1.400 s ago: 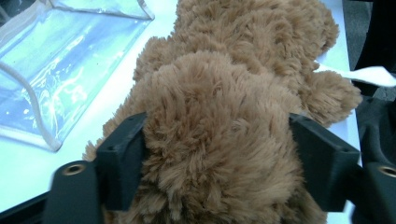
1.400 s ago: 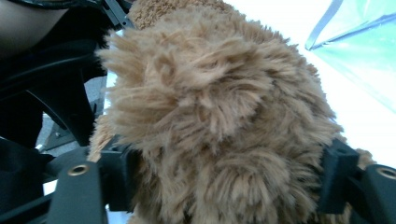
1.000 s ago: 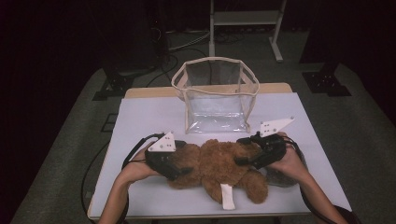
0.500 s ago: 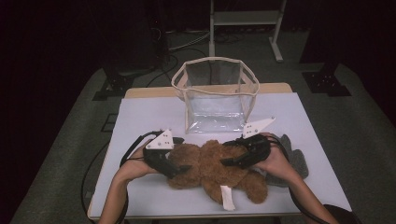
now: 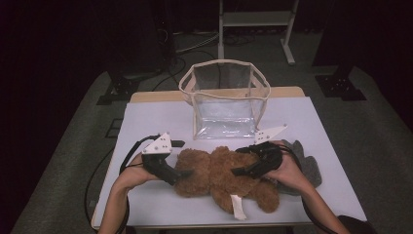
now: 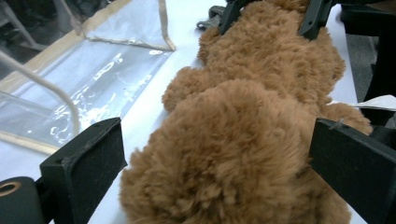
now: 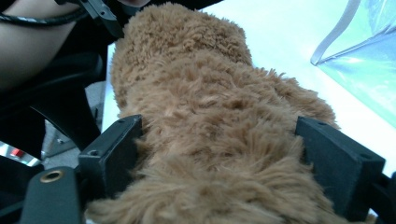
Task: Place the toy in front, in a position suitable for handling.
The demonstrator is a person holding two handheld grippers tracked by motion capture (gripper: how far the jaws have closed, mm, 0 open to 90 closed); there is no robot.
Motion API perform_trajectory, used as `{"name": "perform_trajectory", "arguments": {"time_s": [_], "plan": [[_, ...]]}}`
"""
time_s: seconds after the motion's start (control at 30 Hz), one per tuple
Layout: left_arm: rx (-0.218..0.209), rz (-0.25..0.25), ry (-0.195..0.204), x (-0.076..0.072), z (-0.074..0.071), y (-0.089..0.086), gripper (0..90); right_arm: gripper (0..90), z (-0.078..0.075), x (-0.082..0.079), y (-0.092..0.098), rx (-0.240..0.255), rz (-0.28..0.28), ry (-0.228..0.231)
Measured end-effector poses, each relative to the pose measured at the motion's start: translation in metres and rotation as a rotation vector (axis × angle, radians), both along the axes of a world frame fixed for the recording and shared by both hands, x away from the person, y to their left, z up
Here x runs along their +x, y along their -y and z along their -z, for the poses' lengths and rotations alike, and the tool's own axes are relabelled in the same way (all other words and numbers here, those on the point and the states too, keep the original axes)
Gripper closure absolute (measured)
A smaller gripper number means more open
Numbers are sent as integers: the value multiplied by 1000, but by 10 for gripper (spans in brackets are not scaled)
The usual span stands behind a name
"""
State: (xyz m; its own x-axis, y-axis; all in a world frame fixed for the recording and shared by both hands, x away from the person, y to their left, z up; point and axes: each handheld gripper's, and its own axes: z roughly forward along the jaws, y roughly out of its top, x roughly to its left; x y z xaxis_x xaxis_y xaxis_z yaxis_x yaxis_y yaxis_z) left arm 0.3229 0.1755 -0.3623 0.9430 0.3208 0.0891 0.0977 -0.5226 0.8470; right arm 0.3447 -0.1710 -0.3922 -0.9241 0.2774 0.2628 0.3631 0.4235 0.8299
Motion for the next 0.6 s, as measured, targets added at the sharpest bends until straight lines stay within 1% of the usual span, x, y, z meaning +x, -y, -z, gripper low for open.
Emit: {"name": "perform_trajectory", "arguments": {"time_s": [0.03, 0.07, 0.17, 0.23, 0.27, 0.4, 0.47, 0.5, 0.53, 0.6], "plan": [[-5, -4, -4, 0, 0, -2, 29, 196, -3, 1, 1, -2, 0, -4], [1, -10, -4, 0, 0, -4, 27, 209, -7, 1, 2, 0, -3, -7], [8, -41, -9, -1, 1, -9, 27, 217, -22, 3, 8, 27, -8, 12], [14, -53, -9, -2, 0, -12, 27, 217, -34, 5, 12, 36, -2, 35], [17, -56, -5, -3, -1, -12, 27, 217, -41, 6, 14, 27, 5, 52], [6, -74, 17, -5, -6, -16, 27, 217, -61, 18, 16, -14, 8, 62], [-18, -72, 18, -5, -8, -19, 27, 217, -68, 25, 14, -38, 3, 64], [-26, -67, 17, -5, -8, -20, 27, 219, -70, 29, 14, -43, -1, 56], [-26, -71, 21, -5, -9, -22, 27, 221, -72, 34, 13, -51, -3, 48], [-23, -86, 22, -4, -9, -25, 27, 222, -76, 42, 11, -76, -1, 56]]}}
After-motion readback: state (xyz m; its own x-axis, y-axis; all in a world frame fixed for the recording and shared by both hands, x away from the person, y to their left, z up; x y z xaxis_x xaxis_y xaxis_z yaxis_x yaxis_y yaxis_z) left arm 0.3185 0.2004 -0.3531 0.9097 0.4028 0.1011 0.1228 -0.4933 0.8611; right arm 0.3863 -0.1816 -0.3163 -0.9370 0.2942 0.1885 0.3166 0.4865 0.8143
